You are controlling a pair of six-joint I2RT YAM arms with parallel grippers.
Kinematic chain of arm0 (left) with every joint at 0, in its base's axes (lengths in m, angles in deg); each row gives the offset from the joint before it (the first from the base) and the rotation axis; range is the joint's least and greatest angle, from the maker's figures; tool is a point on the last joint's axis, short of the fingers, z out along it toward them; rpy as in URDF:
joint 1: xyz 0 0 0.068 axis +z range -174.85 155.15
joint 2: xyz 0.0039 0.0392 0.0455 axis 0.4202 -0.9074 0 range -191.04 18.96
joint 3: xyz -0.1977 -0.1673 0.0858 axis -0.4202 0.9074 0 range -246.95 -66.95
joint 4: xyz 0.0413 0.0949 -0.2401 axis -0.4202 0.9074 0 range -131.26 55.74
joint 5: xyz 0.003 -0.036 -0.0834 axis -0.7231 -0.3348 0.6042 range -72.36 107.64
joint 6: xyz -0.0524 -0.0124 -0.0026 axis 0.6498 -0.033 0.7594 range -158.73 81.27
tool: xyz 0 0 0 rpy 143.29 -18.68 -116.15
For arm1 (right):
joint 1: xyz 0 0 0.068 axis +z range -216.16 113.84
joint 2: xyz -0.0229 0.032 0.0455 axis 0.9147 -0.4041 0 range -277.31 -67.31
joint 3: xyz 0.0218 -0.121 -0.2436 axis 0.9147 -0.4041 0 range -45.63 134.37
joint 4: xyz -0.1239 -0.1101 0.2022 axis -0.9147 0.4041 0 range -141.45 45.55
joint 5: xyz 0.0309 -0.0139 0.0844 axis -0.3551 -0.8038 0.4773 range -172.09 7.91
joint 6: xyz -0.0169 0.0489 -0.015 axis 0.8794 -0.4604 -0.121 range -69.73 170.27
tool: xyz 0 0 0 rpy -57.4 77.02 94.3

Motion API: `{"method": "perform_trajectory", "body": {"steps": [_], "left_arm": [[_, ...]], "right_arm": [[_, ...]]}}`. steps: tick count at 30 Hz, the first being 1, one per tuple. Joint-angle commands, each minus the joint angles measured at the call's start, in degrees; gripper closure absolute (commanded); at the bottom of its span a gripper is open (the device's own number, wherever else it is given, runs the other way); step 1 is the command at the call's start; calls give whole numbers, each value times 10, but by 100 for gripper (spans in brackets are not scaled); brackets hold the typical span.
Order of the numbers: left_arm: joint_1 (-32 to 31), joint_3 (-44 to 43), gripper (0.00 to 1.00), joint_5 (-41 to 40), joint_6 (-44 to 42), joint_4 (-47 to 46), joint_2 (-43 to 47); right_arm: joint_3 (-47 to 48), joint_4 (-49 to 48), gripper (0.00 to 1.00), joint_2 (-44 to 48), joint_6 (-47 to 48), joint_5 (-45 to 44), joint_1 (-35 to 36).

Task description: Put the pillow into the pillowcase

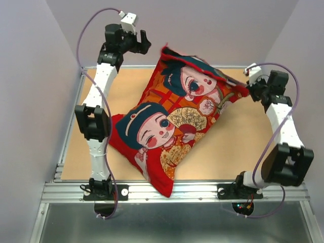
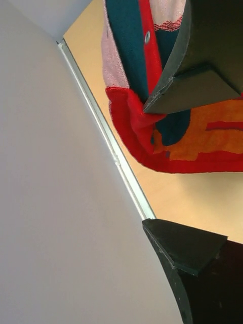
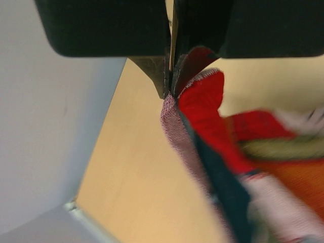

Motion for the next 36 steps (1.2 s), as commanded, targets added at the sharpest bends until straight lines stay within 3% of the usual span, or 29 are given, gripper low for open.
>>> {"method": "perform_trajectory", "body": {"steps": [1,3,7,12,15,16,18,23,27,29,33,36], "left_arm": [[64,18,5,-84,-75,88,136],[62,33,1,-58,-87,142,155],[63,119,1,-78,-106,220,234],[65,245,1,58,-221,335,308],[64,290,1,72,-304,421,324],[64,296,1,69,-319,444,326],[64,324,1,68,-352,485,333],[51,377,1,62,-384,489,367],[39,374,1,80,-389,500,367],[33,376,1,89,-392,504,364],[13,373,1,117,-406,527,342],[-4,374,2,122,-408,527,337]], "right_arm": [[-35,387,99,102,203,122,-2],[-56,458,99,123,224,120,37],[-94,477,100,126,249,92,80],[-57,554,99,50,265,62,82],[-23,526,77,-18,213,-67,76],[0,514,71,-32,227,-86,41],[113,491,62,-76,223,-88,4],[479,507,61,-199,85,43,-29],[590,527,62,-224,-15,174,1],[580,514,62,-217,-42,194,58],[455,420,64,-198,-86,189,164],[408,366,66,-217,-109,170,175]]}}
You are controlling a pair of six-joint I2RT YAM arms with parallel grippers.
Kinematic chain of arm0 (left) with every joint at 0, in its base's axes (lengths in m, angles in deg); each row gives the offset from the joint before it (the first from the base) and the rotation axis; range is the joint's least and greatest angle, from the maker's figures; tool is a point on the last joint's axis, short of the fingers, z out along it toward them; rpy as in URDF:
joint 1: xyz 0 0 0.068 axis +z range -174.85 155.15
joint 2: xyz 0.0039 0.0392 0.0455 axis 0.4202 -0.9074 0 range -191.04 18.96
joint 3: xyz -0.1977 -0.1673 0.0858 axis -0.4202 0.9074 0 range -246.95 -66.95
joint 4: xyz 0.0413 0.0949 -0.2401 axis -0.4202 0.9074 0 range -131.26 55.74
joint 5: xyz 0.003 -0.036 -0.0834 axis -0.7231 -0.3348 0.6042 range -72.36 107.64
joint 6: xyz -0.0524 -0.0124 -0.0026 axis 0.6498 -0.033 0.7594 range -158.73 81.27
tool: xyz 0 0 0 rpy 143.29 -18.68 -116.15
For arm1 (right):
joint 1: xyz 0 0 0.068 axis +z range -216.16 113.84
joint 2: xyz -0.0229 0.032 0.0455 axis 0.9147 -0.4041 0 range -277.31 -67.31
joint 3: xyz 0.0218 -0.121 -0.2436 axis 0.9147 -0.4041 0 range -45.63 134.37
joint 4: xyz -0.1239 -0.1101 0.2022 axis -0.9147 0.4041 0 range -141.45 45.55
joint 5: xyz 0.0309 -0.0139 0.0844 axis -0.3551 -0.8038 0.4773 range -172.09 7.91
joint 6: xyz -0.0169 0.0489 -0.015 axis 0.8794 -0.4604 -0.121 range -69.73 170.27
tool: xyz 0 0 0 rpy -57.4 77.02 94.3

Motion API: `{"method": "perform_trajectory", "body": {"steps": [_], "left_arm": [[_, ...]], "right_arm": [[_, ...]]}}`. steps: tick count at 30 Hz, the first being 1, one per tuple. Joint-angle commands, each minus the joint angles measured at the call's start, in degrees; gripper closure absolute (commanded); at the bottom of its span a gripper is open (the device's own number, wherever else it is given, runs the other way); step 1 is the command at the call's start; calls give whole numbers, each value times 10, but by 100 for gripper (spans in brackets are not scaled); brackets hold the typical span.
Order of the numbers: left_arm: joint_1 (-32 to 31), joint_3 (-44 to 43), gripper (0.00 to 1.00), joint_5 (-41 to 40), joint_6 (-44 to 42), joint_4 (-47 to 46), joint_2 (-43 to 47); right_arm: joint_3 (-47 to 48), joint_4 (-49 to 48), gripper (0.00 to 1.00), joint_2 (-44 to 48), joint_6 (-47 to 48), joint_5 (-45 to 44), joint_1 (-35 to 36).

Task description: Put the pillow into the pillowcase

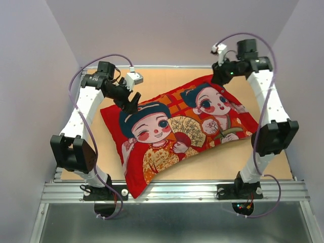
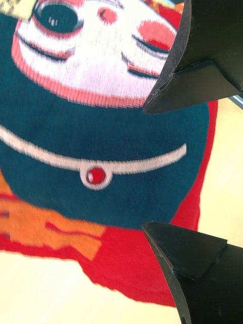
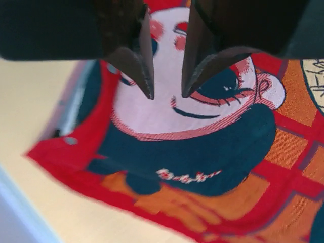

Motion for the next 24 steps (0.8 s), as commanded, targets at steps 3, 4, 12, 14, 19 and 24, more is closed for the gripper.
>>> {"method": "perform_trajectory", "body": {"steps": [3,4,12,14,19,24], "left_arm": [[-29,2,2,31,-11,10,-7],[-30,2,2,28,-5,10,-9],[-30,51,3,-12,8,-14,-8],[-30,57,2,-13,2,-6,-1],[-30,62,1,-16,-5,27,-4],[-31,125,2,-50,28,-27,-28]], "right_arm": [[-60,-106,72,-90,-87,-46,1],[-61,-119,75,-109,-94,-74,-6],[-62,-177,75,-183,-80,-367,-151],[-76,-177,64,-141,-57,-357,-162],[-79,-111,48,-24,-47,-198,-150],[-164,26,44,49,-34,-42,-56]]}}
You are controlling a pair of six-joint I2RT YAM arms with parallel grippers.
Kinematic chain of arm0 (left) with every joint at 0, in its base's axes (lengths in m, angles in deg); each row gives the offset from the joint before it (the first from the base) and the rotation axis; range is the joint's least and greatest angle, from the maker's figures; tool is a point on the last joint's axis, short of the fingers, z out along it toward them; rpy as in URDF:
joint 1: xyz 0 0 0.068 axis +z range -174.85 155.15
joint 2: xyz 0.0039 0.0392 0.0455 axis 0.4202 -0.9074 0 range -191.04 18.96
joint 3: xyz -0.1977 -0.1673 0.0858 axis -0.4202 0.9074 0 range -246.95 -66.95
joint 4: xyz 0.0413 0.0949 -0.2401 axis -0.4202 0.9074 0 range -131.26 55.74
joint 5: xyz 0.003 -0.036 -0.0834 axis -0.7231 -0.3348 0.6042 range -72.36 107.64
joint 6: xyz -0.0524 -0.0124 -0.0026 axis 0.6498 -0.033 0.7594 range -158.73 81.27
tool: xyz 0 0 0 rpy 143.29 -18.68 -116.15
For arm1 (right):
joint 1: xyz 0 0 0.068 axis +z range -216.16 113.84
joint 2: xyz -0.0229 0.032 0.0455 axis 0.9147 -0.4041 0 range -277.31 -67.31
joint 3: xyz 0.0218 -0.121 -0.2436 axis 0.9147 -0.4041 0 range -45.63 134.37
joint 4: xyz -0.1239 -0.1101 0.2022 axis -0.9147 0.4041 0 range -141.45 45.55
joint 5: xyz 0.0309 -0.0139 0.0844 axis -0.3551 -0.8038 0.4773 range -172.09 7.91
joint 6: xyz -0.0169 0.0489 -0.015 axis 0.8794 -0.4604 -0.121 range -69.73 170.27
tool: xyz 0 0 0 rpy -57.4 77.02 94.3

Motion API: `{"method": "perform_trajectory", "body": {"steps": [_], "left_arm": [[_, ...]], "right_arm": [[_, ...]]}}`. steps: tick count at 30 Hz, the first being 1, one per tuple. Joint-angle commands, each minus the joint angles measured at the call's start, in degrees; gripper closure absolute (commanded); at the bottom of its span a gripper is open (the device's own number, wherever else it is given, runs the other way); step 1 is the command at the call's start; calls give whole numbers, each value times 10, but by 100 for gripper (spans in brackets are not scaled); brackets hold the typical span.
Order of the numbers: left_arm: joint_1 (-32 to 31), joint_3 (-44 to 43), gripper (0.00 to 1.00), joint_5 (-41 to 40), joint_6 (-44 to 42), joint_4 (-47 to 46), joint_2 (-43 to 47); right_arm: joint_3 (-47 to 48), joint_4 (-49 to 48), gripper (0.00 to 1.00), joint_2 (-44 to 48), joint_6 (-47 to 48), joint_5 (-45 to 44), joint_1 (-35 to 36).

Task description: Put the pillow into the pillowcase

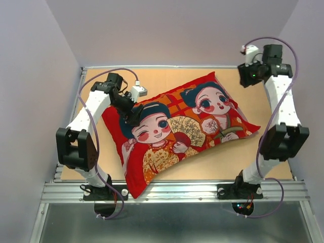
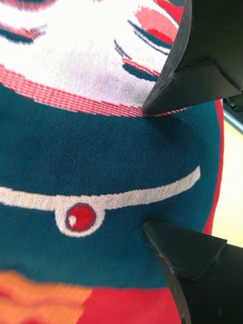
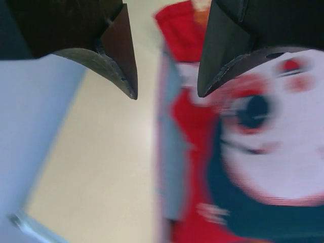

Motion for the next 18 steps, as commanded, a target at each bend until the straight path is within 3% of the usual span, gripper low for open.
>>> {"method": "perform_trajectory", "body": {"steps": [1,3,9,14,18], "left_arm": [[-1,33,2,-28,30,-35,-22],[-1,1,3,-41,62,-72,-64],[-1,-184,4,-66,110,-134,-191],[8,-367,4,-80,151,-196,-309],[33,-532,3,-94,196,-200,-377]], "right_arm": [[-98,109,44,58,25,134,89],[-190,105,45,64,37,118,129],[-286,40,46,56,0,115,139],[-256,-129,46,3,-127,91,145],[-130,-202,46,-80,-215,67,148]]}}
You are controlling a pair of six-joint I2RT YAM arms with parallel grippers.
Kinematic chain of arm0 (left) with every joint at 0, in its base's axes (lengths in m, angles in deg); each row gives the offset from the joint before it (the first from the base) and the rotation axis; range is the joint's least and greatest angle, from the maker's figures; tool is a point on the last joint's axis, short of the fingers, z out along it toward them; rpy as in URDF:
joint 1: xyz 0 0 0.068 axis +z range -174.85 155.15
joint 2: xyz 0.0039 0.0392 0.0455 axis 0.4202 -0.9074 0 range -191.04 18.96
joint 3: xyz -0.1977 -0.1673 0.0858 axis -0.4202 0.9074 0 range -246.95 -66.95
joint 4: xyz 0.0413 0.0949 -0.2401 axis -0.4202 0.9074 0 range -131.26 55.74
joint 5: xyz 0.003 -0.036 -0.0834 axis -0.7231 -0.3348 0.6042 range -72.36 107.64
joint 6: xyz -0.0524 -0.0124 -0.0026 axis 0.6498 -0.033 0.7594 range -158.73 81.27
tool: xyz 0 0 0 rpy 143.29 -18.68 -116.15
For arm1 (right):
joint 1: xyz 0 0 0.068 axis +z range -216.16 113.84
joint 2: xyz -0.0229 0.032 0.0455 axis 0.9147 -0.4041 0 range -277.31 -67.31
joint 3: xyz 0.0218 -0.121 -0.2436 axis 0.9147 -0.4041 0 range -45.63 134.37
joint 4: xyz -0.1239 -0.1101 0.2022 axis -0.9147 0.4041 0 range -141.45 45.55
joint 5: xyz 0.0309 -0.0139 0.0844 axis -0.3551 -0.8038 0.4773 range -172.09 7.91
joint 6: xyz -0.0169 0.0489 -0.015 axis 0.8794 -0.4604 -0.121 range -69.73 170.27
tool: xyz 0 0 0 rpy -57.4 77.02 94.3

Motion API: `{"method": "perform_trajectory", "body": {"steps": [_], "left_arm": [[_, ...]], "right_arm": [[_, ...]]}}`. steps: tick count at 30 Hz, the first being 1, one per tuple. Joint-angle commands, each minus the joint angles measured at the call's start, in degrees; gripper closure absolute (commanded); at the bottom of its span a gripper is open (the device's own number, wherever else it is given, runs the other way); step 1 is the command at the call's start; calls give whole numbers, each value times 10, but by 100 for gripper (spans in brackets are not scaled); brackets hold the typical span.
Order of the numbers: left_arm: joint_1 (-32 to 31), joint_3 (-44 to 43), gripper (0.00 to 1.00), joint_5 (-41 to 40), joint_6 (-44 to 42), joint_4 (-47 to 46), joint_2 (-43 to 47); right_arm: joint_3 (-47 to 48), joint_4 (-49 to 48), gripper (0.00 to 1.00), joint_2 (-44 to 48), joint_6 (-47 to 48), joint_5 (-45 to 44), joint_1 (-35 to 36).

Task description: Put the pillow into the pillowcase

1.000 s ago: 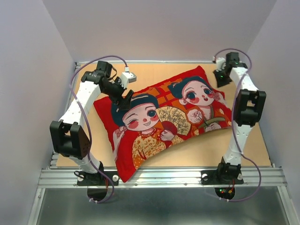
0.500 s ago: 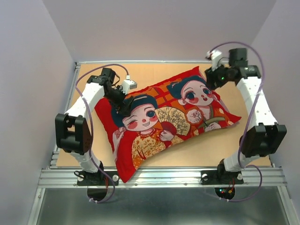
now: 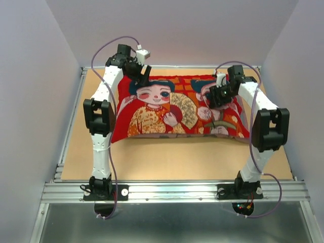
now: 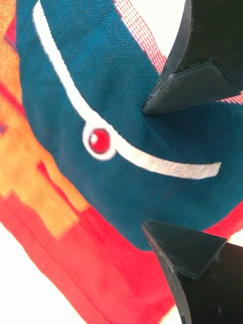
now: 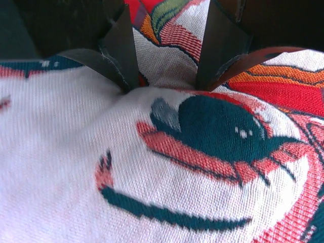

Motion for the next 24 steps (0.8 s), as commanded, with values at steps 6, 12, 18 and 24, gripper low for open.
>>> {"method": "perform_trajectory", "body": {"steps": [6,12,18,24], "left_arm": [[57,-65,1,-82,60,-104,94],[137,137,1,12,79,-113,274],[136,289,1,-1,77,-107,381],[134,532,1,2,82,-207,526]], "right_arm": [[106,-112,41,5,-38,-35,13],[-17,-50,27,225,60,21,13],[-92,-42,2,269,41,-16,13],[-162,-49,0,269,26,-1,13]]}}
